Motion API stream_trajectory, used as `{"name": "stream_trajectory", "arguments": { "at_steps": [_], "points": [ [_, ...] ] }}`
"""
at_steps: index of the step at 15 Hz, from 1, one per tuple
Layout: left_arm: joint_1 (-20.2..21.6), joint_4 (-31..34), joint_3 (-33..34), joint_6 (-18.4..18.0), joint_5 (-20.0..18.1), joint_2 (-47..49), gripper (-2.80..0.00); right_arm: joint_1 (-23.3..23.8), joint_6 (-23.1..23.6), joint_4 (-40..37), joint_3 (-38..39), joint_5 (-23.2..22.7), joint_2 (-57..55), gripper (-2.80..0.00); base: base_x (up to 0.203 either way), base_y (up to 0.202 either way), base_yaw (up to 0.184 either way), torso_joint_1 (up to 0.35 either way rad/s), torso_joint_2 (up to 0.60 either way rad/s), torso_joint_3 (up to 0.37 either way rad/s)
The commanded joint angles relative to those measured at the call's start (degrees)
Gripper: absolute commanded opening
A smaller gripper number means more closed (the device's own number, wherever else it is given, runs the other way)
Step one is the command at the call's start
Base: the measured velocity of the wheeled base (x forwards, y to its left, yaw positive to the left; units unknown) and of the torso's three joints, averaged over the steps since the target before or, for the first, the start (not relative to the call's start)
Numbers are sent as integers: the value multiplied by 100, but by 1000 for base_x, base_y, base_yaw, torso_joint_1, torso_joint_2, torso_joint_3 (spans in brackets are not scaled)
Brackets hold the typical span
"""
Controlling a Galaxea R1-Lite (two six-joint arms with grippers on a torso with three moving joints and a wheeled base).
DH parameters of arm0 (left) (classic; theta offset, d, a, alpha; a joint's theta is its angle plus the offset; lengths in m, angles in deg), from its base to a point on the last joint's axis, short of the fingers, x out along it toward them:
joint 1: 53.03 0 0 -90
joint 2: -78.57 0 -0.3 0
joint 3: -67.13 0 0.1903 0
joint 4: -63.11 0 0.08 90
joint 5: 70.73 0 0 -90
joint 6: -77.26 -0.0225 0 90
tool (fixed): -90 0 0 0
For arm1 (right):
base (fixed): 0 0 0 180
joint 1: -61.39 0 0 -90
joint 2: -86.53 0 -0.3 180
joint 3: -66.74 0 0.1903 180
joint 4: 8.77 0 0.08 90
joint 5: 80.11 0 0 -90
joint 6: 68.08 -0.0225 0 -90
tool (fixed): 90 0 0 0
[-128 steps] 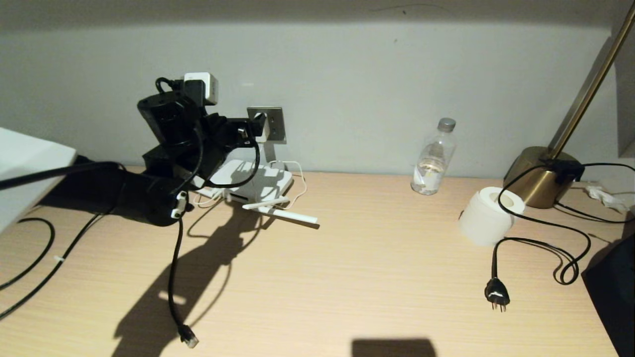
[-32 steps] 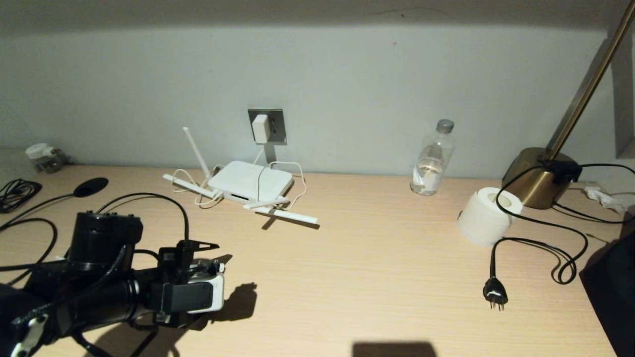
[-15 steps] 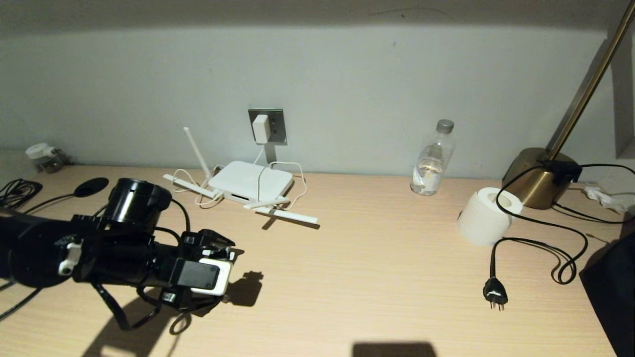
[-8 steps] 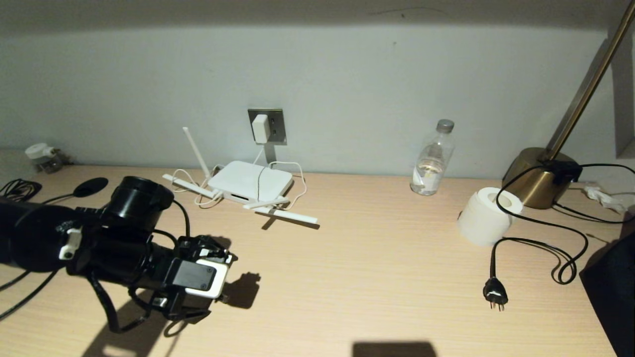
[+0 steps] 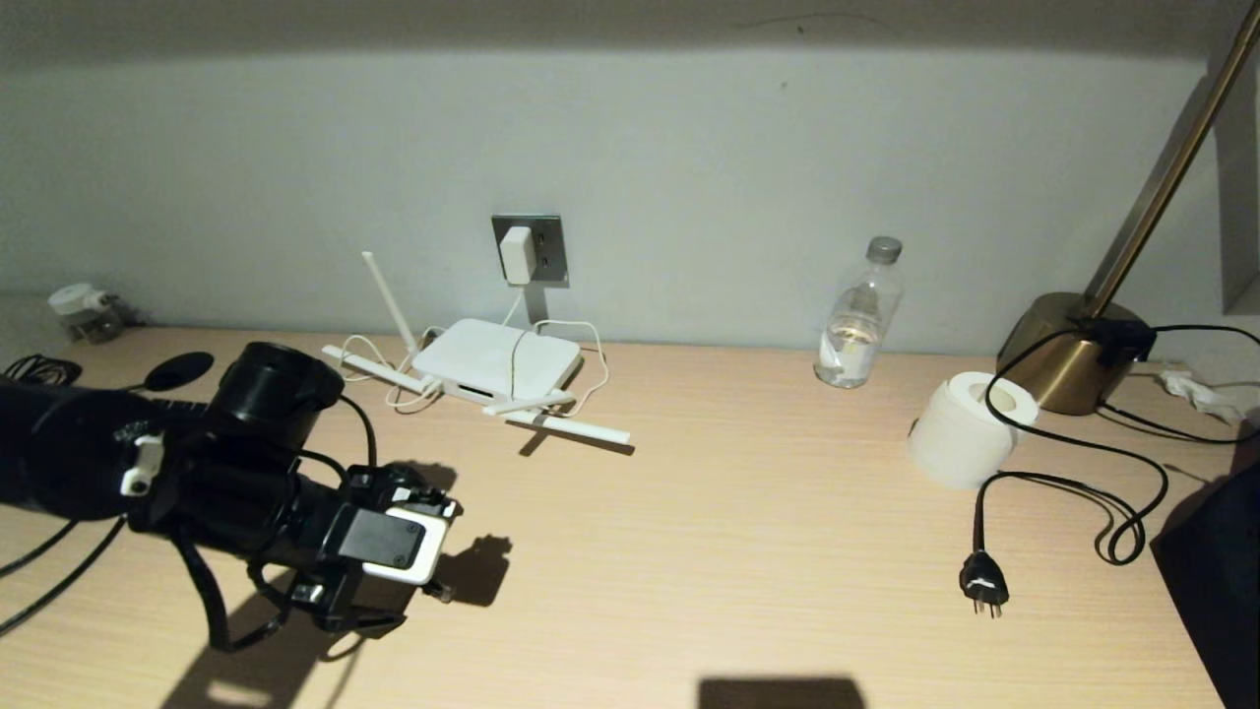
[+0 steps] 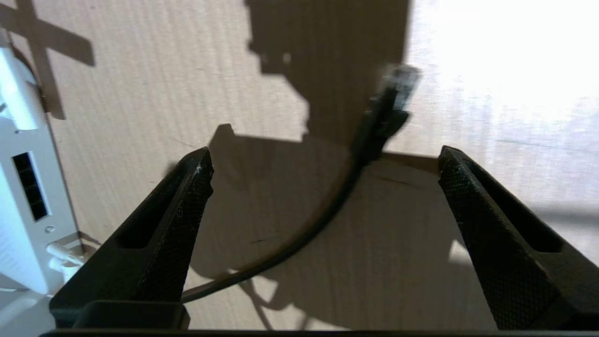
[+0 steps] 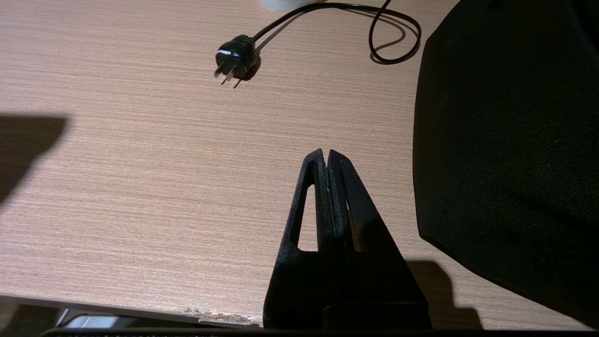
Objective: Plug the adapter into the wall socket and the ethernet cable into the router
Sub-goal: Pick up cable
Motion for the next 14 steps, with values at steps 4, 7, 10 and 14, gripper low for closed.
{"name": "stream_trajectory", "arguments": {
  "at_steps": [4, 7, 10, 14],
  "points": [
    [-29, 85, -201, -55, -6, 151, 0, 3, 3, -6, -2, -2, 0, -280, 0, 0, 0, 0, 0, 0],
    [-37, 94, -211, -47, -6, 168, 0, 1, 3, -6, -5, -2, 0, -280, 0, 0, 0, 0, 0, 0],
    [-73, 112, -236, -47, 3, 173, 0, 2, 3, -6, -1, -2, 0, -280, 0, 0, 0, 0, 0, 0],
    [-81, 112, -263, -47, 3, 204, 0, 5, 3, -6, -1, -2, 0, -280, 0, 0, 0, 0, 0, 0]
  ]
}}
